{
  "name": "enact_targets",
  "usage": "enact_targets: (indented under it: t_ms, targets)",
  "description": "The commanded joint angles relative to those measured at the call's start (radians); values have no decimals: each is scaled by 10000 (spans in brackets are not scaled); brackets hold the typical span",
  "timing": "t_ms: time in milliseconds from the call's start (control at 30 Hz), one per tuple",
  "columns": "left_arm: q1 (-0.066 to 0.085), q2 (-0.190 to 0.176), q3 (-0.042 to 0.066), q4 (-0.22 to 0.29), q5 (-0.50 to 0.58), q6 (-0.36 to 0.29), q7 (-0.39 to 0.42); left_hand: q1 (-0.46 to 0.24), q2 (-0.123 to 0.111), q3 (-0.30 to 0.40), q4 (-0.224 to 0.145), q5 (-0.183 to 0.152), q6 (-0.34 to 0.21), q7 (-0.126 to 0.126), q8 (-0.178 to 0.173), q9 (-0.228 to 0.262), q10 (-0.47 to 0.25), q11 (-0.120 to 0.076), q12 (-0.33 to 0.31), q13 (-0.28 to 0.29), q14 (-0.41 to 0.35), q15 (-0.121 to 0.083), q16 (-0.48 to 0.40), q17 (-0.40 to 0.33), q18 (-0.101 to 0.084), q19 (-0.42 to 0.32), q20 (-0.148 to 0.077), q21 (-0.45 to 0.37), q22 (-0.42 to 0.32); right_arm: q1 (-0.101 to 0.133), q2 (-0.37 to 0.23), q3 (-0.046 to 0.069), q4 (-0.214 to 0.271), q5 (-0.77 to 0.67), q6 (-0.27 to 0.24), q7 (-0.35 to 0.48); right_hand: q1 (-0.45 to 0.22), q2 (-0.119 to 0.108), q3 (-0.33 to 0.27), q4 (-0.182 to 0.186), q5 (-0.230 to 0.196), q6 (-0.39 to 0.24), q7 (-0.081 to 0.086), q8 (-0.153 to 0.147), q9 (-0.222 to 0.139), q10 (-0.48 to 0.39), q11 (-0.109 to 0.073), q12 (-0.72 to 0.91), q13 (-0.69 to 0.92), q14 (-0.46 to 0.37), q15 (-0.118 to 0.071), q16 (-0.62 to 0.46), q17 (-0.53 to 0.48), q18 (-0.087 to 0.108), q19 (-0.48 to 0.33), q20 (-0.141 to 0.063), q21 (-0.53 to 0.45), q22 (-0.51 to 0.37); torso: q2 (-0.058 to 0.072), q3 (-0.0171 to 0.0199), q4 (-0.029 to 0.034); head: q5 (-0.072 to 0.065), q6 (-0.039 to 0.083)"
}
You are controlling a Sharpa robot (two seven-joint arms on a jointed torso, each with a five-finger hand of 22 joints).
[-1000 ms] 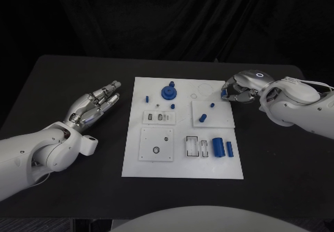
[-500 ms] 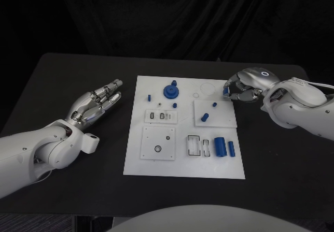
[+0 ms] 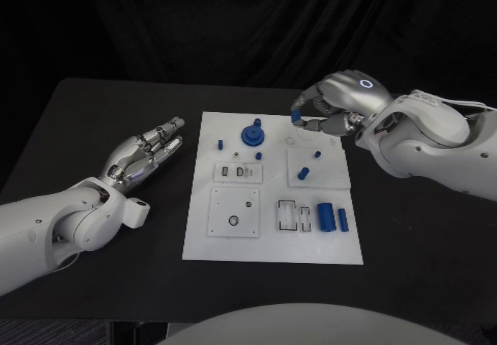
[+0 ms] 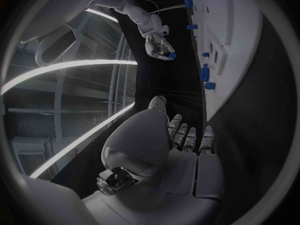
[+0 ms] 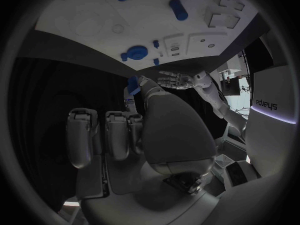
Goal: Assemble the parts on the task board
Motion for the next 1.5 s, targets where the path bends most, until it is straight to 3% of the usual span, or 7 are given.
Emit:
enact_targets:
  t_ms: [33, 167, 367, 600, 1000, 1233, 1500]
  targets:
    - [4, 3, 6, 72, 31, 71, 1796, 117, -16, 65, -29, 77, -11, 14, -5, -2, -10, 47, -19, -7, -4, 50, -36, -9, 164, 12, 55, -17, -4, -73, 304, -10, -25, -481, 434, -251, 45, 1, 0, -80, 42, 507, -388, 224, 678, 1042, -62, 27, 2634, 917, -57, -30, 2001, 111, 680, -66, -53, 2282, 1, -2, 6, 3, -14]
    - [5, -20, 7, 124, 31, 47, 1775, 132, -13, 75, -31, 83, 13, 32, -1, 1, -8, 42, -18, -6, -4, 48, -36, -9, 165, 11, 56, -17, -4, -344, 778, -13, -208, -508, 871, -302, 41, 7, 1, -93, 41, 484, -386, 216, 699, 1042, -79, 27, 2634, 915, -70, -39, 1989, 115, 672, -73, -67, 2275, 5, -6, 50, 80, -37]
    - [5, -50, 7, 158, 31, 28, 1777, 146, -15, 83, -32, 86, 0, 49, -1, 0, -3, 42, -15, -5, -4, 46, -36, -9, 167, 12, 57, -17, -4, -837, 1276, -10, -519, -521, 1532, -553, 20, 7, -7, -100, 48, 490, -391, 222, 724, 1042, -54, 27, 2634, 909, -67, -59, 1963, 123, 659, -77, -91, 2262, 11, -9, 3, 308, -125]
    - [5, -42, 7, 157, 31, 39, 1774, 152, -18, 85, -34, 89, -10, 45, -3, -2, -2, 45, -14, -4, -4, 46, -36, -9, 167, 13, 58, -16, -3, -1138, 1608, -9, -717, -525, 1930, -735, -2, -4, -11, -139, 96, 427, -351, 190, 761, 1042, -9, 27, 2634, 895, -37, -105, 1903, 138, 628, -68, -146, 2233, -2, -21, 42, 249, -180]
    - [4, 8, 7, 107, 31, 96, 1738, 168, -17, 96, -37, 104, -11, 52, -4, -2, -5, 49, -16, -5, -4, 50, -36, -9, 168, 13, 62, -16, -3, -1244, 1924, -8, -724, -527, 1957, -761, -51, 3, -21, -139, 110, 414, -326, 182, 789, 1042, 19, 27, 2634, 885, -18, -138, 1860, 149, 608, -57, -184, 2212, 15, 15, 22, 206, -193]
    - [4, 8, 7, 94, 31, 120, 1722, 177, -14, 102, -39, 109, -10, 58, -4, -2, -8, 52, -18, -6, -4, 52, -36, -9, 168, 13, 64, -16, -3, -1250, 2025, -7, -701, -527, 1973, -765, -102, 10, -32, -130, 113, 398, -311, 171, 811, 1042, 36, 27, 2634, 882, -3, -148, 1848, 152, 602, -46, -197, 2206, 9, 3, -11, 236, -193]
    - [4, 24, 6, 80, 31, 142, 1706, 188, -12, 110, -42, 113, -10, 64, -4, -2, -10, 55, -19, -6, -4, 55, -36, -9, 169, 13, 67, -16, -3, -1263, 2175, -7, -783, -527, 2071, -812, -178, 16, -50, -117, 83, 361, -291, 147, 839, 1042, 56, 27, 2634, 879, 16, -160, 1832, 158, 593, -30, -218, 2196, 0, 4, 6, 218, -193]
